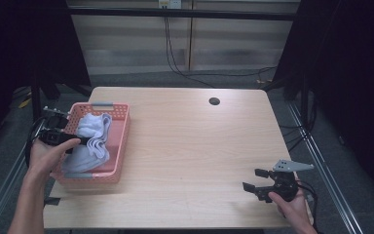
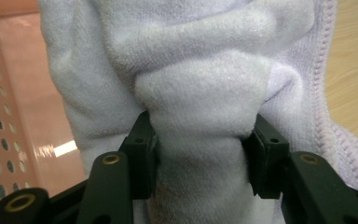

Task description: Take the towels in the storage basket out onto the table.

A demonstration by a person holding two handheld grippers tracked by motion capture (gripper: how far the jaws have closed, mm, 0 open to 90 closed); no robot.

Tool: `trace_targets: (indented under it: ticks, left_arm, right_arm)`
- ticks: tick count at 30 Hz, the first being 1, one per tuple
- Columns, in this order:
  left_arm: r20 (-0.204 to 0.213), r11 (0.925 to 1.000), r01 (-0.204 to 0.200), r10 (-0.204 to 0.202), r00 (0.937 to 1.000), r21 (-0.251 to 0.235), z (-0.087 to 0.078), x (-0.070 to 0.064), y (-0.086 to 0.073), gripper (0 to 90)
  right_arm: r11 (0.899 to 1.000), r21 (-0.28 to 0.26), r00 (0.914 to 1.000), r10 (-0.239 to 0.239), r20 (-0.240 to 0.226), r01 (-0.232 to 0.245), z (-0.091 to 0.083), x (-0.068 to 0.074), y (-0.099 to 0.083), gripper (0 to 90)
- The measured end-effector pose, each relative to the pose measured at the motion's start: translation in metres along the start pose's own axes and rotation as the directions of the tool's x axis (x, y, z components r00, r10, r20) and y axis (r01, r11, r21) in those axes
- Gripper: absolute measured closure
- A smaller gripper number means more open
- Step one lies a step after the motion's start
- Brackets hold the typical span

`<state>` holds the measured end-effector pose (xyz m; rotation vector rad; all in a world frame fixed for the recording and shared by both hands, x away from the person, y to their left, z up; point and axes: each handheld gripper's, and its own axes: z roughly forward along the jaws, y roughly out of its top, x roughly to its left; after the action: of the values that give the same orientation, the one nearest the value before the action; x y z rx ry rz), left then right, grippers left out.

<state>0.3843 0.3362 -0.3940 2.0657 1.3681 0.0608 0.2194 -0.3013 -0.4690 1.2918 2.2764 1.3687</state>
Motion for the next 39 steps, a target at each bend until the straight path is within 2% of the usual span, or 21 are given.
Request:
trace_targets:
  ticks: [3, 6, 16, 18, 20, 21, 24, 26, 28, 30, 33, 39]
  left_arm:
    - [0.021, 0.9987, 0.019, -0.018, 0.9996, -0.048, -0.005, -0.002, 0.002, 51.8]
    - [0.036, 0.9982, 0.012, -0.010, 0.9993, -0.058, -0.009, -0.003, 0.004, 51.8]
    - [0.019, 0.9937, -0.020, 0.022, 0.9996, -0.110, -0.017, -0.014, 0.008, 51.4]
    - [0.014, 0.9898, -0.057, 0.060, 0.9981, -0.131, -0.018, -0.017, 0.009, 51.4]
    - [-0.004, 0.9900, -0.051, 0.051, 0.9987, -0.131, -0.021, -0.019, 0.011, 51.4]
    - [-0.015, 0.9889, -0.062, 0.061, 0.9980, -0.135, -0.023, -0.021, 0.012, 51.4]
    - [0.000, 0.9830, -0.073, 0.074, 0.9973, -0.168, -0.027, -0.025, 0.012, 51.4]
    - [-0.016, 0.9791, -0.083, 0.081, 0.9966, -0.186, -0.031, -0.029, 0.013, 51.3]
    - [-0.025, 0.9787, -0.088, 0.085, 0.9961, -0.186, -0.032, -0.033, 0.015, 51.3]
    - [-0.031, 0.9818, -0.087, 0.083, 0.9961, -0.169, -0.033, -0.035, 0.016, 51.3]
    - [-0.002, 0.9808, -0.091, 0.092, 0.9958, -0.172, -0.037, -0.041, 0.018, 51.3]
    - [0.009, 0.9797, -0.113, 0.116, 0.9932, -0.166, -0.043, -0.051, 0.023, 51.3]
  right_arm:
    - [1.000, 0.000, 1.0000, -0.001, 0.000, 0.001, 0.000, 0.000, 0.000, 18.6]
    - [1.000, 0.000, 1.0000, -0.001, 0.000, 0.001, 0.000, 0.000, 0.000, 18.6]
    - [1.000, 0.000, 1.0000, 0.000, 0.001, 0.000, -0.001, 0.000, 0.000, 18.6]
    - [1.000, 0.000, 1.0000, 0.000, 0.002, 0.000, -0.001, 0.000, 0.000, 18.6]
    - [1.000, 0.000, 1.0000, 0.001, 0.001, -0.001, 0.000, 0.000, 0.000, 18.6]
    - [1.000, 0.000, 1.0000, 0.001, 0.001, -0.001, 0.000, 0.000, 0.000, 18.6]
    - [1.000, 0.000, 1.0000, 0.001, 0.002, -0.001, -0.001, 0.000, 0.000, 18.6]
    - [1.000, 0.000, 1.0000, 0.001, 0.002, -0.001, -0.001, 0.000, 0.000, 18.6]
    - [1.000, 0.001, 1.0000, 0.002, 0.001, -0.002, 0.000, 0.000, 0.000, 18.6]
    - [1.000, 0.002, 1.0000, 0.001, 0.000, -0.001, -0.001, 0.000, 0.000, 18.6]
    - [1.000, -0.001, 1.0000, 0.001, 0.002, -0.001, -0.001, 0.000, 0.000, 18.6]
    - [1.000, 0.003, 1.0000, 0.002, 0.000, -0.002, 0.000, 0.000, 0.000, 18.6]
